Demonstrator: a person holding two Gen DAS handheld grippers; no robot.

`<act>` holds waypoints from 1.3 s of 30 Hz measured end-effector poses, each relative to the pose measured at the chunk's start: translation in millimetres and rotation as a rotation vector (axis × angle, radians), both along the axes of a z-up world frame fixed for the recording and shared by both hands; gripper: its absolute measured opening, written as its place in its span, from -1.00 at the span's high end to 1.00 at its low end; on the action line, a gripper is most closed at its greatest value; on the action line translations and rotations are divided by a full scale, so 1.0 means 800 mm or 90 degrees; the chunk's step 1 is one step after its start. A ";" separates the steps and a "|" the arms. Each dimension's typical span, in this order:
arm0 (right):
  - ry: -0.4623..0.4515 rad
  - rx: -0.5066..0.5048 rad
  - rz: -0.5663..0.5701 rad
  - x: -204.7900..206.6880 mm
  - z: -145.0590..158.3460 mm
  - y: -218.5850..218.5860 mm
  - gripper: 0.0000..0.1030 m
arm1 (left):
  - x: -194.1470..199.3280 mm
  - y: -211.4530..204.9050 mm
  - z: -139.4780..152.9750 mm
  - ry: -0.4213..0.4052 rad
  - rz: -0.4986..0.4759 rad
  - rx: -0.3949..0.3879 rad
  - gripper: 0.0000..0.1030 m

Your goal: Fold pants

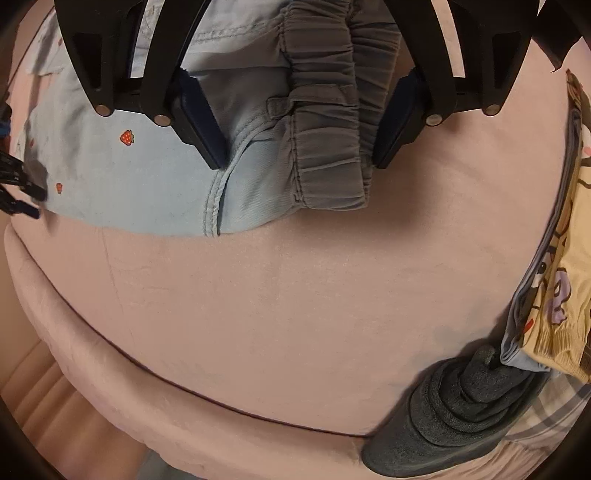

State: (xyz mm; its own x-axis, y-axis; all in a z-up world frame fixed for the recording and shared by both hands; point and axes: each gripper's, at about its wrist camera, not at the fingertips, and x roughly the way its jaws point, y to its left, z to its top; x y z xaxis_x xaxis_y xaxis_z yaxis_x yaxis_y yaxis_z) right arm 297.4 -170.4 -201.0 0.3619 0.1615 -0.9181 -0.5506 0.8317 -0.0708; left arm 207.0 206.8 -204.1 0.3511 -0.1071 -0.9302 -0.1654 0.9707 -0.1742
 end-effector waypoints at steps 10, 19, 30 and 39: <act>0.007 -0.040 0.104 -0.018 -0.021 0.033 0.87 | -0.002 -0.001 0.016 -0.045 0.013 0.015 0.42; -0.046 -0.088 0.042 0.008 -0.029 0.041 0.78 | 0.014 -0.008 0.006 -0.074 0.039 0.129 -0.04; -0.049 0.079 -0.129 -0.072 0.068 -0.100 0.23 | -0.056 -0.084 0.083 -0.165 -0.054 0.146 -0.38; -0.034 -0.072 -0.330 -0.084 -0.006 -0.227 -0.56 | -0.025 -0.128 0.005 -0.096 -0.120 0.171 -0.43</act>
